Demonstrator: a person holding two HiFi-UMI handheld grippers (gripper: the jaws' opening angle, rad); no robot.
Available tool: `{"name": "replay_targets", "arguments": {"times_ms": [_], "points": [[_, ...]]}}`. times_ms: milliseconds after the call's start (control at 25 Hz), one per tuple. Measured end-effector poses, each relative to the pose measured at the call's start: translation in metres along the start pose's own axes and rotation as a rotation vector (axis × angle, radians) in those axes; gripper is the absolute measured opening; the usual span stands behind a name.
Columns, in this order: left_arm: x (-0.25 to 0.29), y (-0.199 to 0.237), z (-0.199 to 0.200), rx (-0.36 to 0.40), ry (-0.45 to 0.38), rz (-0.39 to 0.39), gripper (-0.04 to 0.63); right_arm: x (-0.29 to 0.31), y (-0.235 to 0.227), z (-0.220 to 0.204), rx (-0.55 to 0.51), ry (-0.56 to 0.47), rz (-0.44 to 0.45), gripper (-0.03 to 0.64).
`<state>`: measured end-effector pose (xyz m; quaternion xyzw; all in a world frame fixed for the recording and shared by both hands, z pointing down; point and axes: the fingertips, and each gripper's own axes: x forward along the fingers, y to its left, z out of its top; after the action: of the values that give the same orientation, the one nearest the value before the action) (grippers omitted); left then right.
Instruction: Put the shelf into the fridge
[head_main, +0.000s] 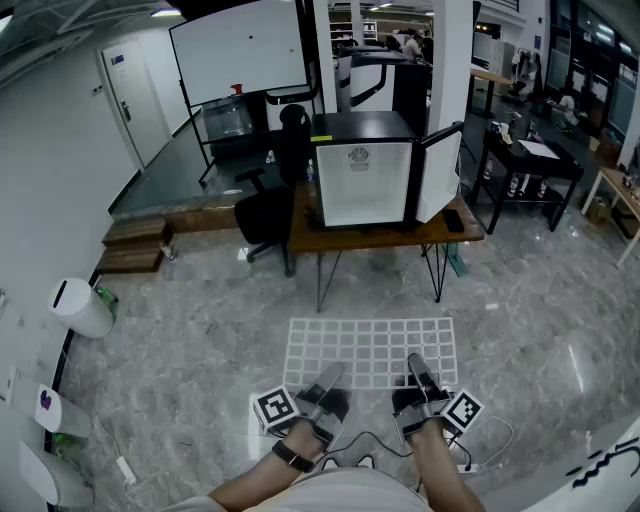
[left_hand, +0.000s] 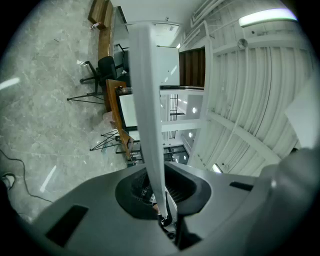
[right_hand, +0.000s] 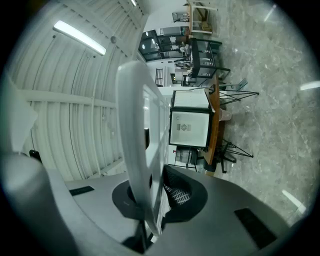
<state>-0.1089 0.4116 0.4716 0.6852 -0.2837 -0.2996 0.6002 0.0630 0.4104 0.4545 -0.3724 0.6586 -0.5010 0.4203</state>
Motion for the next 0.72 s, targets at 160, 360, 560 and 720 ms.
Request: {"name": "replay_targets", "arguments": {"times_ms": [160, 360, 560, 720], "points": [[0.004, -0.017, -0.008, -0.022, -0.007, -0.026, 0.029, -0.002, 0.003, 0.002, 0.000, 0.008, 0.004, 0.040], [0.005, -0.013, -0.014, -0.015, -0.020, -0.014, 0.029, -0.005, -0.003, 0.005, 0.010, 0.026, 0.005, 0.040], [0.007, -0.007, -0.018, -0.002, -0.025, 0.008, 0.029, -0.006, -0.004, 0.013, 0.018, 0.041, 0.015, 0.040], [0.015, -0.016, -0.024, -0.010, -0.046, -0.021, 0.029, -0.005, -0.007, 0.020, 0.036, 0.054, 0.029, 0.040]]}}
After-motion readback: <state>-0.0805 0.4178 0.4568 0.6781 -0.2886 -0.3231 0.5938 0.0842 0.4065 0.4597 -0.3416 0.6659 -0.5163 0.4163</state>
